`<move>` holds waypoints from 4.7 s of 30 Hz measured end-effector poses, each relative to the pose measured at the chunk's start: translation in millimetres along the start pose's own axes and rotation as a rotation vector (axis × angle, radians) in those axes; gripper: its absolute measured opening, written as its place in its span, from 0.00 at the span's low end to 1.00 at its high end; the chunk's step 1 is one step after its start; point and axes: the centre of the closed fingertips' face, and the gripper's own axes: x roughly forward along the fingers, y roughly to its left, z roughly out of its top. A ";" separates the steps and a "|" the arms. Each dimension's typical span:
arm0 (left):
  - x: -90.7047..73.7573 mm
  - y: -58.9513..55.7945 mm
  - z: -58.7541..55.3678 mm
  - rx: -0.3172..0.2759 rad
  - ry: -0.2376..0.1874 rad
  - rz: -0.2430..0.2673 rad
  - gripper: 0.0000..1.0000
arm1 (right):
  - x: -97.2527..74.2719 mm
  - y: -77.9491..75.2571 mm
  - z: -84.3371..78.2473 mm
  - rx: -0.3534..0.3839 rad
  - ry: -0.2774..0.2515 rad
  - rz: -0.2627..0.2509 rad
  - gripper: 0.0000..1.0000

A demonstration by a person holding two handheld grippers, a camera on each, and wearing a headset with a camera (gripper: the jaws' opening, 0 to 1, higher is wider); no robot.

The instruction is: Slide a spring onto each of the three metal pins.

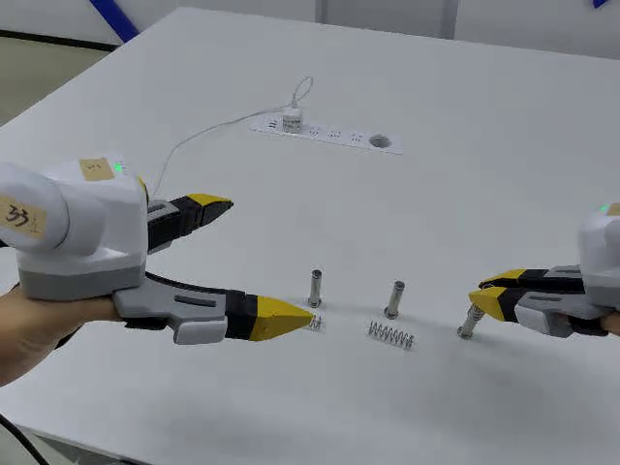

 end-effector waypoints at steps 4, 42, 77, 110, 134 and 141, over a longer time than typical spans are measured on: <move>-1.4 1.3 0.6 -0.001 -0.003 0.004 1.00 | 3.2 -0.5 -4.2 -0.010 0.018 0.000 0.12; -5.0 -3.2 -2.5 -0.010 0.011 0.000 1.00 | 21.5 -1.2 -28.2 -0.079 0.102 0.003 0.12; -18.1 -12.0 5.3 0.001 0.001 0.015 1.00 | 10.4 -9.2 -14.9 -0.115 0.080 -0.034 0.15; -31.9 -14.7 7.0 -0.014 -0.023 0.038 0.98 | -3.7 22.2 23.9 -0.169 -0.003 -0.013 0.16; -24.0 -8.0 -5.0 -0.045 0.000 0.040 0.97 | 45.0 60.1 -7.9 -0.167 0.080 0.101 0.16; -23.4 -7.1 -9.8 -0.049 0.014 0.044 0.98 | 57.3 65.0 -15.3 -0.168 0.105 0.129 0.16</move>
